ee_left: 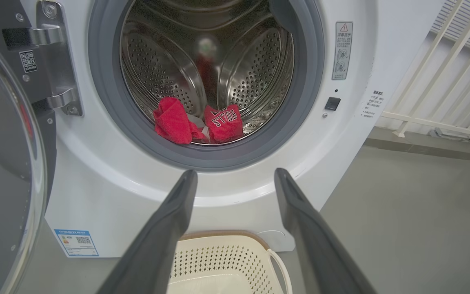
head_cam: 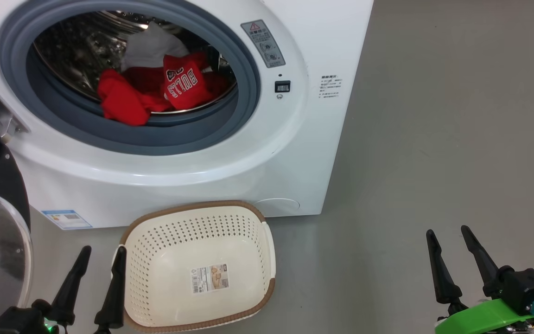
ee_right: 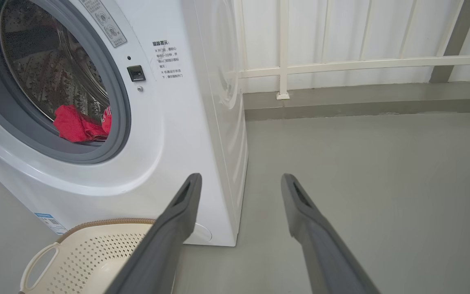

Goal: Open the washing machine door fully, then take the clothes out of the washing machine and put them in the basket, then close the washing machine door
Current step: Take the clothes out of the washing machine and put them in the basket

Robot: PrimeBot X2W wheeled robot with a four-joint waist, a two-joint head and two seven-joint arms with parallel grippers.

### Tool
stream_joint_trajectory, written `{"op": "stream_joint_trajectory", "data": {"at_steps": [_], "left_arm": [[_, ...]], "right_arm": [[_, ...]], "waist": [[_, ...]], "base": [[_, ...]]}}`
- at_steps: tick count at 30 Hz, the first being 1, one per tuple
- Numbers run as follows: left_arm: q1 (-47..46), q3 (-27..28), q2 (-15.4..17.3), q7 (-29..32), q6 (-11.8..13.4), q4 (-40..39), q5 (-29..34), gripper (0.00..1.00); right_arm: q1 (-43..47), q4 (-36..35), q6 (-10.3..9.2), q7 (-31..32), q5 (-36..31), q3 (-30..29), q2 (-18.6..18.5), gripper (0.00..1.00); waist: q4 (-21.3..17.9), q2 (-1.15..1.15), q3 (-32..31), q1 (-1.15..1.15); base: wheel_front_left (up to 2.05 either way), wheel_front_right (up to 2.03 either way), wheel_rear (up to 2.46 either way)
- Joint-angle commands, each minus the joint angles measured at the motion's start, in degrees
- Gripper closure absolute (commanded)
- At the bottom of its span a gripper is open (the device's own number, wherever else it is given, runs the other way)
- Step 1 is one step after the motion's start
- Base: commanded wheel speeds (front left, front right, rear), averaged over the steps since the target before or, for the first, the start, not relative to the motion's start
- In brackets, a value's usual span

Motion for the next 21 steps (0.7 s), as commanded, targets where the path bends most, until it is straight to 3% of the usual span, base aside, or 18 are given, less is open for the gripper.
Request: {"op": "stream_joint_trajectory", "data": {"at_steps": [1,11,21], "left_arm": [[-2.1,1.9,1.6,-0.3,0.1,-1.2,-0.4,0.00],[-5.6,0.1,2.3,-0.3,0.1,3.0,2.4,0.00],[-23.6,-5.0,4.5,-0.3,0.1,12.8,1.4,0.00]], "right_arm": [[-2.2,-1.2,0.42,-0.5,0.5,1.4,-0.6,0.00],[-3.0,-1.4,0.42,-0.5,0.8,2.0,-0.6,0.00],[-6.4,-2.4,0.42,-0.5,1.6,2.7,-0.6,0.00]], "waist": [[0.0,0.00,0.1,0.00],[-0.6,0.00,2.6,0.00],[-2.5,0.00,10.9,0.00]], "base": [[0.00,0.00,0.00],[0.00,0.00,0.00],[0.00,0.00,0.00]]}}
